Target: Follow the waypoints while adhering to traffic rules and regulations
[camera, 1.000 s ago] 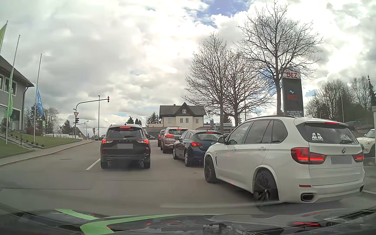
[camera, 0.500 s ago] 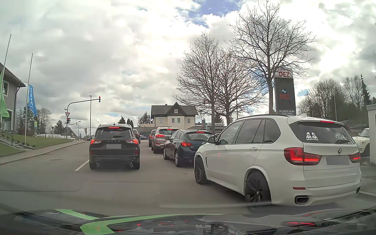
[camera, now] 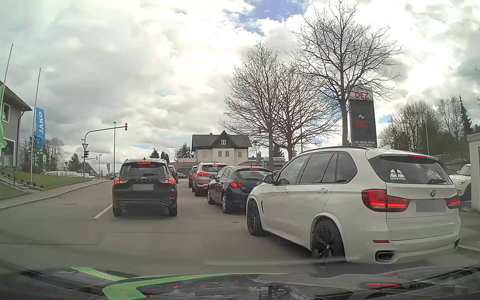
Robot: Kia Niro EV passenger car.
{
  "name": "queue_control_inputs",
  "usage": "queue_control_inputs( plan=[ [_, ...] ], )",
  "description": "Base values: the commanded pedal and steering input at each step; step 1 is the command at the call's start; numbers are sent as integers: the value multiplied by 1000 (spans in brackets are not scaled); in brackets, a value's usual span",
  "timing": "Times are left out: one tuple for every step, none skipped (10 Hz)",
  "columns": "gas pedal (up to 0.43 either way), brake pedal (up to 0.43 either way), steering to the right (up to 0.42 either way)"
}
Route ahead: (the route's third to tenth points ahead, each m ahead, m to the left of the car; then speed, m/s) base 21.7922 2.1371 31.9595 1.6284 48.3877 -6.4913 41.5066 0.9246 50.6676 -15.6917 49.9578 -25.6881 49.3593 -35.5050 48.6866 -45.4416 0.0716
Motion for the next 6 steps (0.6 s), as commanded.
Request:
queue_control_inputs(
  plan=[
    [0,274,571],
    [0,274,572],
    [0,274,571],
    [0,274,572],
    [0,274,571],
    [0,274,571]
  ],
)
